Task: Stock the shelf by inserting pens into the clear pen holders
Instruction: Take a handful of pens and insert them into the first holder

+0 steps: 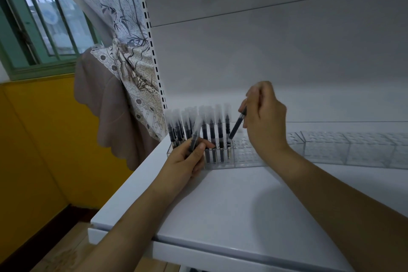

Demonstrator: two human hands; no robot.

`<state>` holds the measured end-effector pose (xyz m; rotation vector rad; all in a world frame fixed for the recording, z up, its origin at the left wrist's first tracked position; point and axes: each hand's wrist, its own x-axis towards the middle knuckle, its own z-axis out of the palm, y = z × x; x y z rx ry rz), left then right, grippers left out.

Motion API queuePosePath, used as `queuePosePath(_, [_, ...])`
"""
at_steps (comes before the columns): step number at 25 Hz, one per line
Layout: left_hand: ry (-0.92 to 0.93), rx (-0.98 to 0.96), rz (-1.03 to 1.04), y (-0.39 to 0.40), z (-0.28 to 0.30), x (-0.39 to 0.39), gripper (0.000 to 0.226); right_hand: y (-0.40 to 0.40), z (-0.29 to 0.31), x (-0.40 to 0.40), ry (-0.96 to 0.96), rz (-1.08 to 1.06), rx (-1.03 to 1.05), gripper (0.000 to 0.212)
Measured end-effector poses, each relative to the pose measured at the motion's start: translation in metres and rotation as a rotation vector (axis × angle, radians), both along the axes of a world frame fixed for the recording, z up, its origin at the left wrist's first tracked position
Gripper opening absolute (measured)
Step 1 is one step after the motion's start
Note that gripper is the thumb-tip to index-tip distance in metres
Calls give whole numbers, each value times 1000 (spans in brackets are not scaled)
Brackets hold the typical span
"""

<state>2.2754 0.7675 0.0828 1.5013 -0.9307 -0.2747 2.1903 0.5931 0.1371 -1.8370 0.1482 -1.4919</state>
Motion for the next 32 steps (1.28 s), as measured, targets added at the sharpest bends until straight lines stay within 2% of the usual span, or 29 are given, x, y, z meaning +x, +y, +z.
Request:
queuePosePath(3, [66,-3,-6,1,4,-7,29,-2,-7,5,112,-20,-147,29])
queuePosePath(7, [102,-7,-14,0,10,-11,53,-3,-9,10,249,-40,-340,30])
queuePosePath(9, [148,-17,-25,0,10,-10,52,1,-11,12,392,-131,-468,29])
queuePosePath(12, [178,7,-54,1,12,-12,42,-5,-10,12,494,-183,-463,41])
queuePosePath(17, [111,0,-79,4,8,-6,34,-13,-6,10,550,-260,-514,57])
queuePosePath(27, [112,-37,-78,3,5,-4,32,-23,-5,9,564,-148,-707,50])
queuePosePath(32, [131,-54,-69,1,4,-4,32,-27,-4,4,592,-236,-716,67])
